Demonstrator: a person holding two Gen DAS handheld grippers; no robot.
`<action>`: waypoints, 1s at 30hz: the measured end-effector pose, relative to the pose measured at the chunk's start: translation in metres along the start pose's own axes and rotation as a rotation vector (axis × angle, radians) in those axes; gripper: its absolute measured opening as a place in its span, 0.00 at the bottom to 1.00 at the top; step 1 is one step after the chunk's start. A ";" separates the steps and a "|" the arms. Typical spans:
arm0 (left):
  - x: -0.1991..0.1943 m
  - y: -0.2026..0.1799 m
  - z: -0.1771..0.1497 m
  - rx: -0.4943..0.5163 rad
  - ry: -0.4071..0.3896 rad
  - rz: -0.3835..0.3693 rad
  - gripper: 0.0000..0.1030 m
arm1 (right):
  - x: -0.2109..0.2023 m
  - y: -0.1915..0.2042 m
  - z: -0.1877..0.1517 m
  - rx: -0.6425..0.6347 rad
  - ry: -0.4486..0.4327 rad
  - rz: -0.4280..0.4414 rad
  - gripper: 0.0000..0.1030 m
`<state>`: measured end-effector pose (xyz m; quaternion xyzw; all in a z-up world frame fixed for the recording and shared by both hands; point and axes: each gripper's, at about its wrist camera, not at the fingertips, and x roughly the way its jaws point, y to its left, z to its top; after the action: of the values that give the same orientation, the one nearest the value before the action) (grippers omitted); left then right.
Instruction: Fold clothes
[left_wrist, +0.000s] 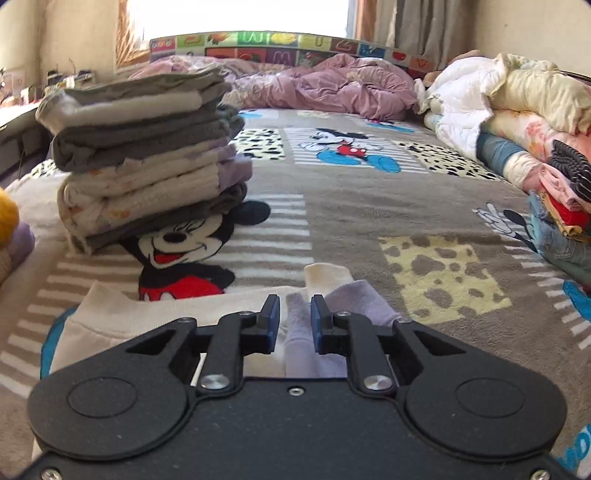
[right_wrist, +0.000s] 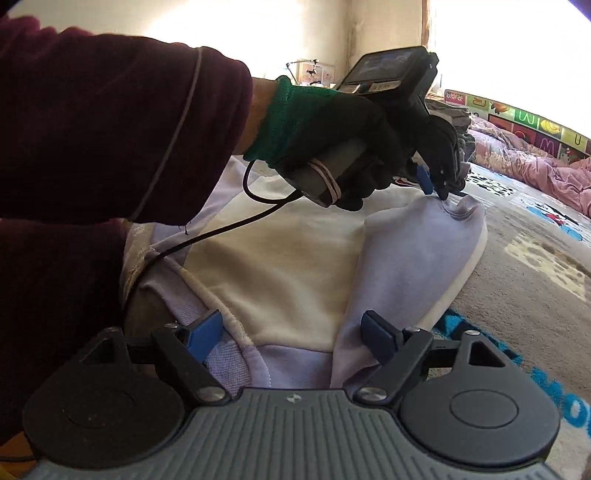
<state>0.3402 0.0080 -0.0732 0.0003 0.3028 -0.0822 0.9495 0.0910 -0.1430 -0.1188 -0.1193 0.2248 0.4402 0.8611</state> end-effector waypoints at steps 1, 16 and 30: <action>0.000 -0.007 0.000 0.025 0.008 -0.032 0.14 | -0.001 0.000 -0.001 0.003 0.001 0.001 0.79; 0.060 -0.010 0.007 0.045 0.189 -0.030 0.20 | 0.006 0.003 -0.007 -0.005 0.009 0.028 0.82; -0.011 -0.002 -0.031 -0.002 0.120 -0.056 0.20 | 0.003 0.003 -0.005 0.009 0.012 0.010 0.82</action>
<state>0.3130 0.0094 -0.0922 -0.0043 0.3590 -0.1085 0.9270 0.0886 -0.1413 -0.1242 -0.1171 0.2324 0.4426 0.8581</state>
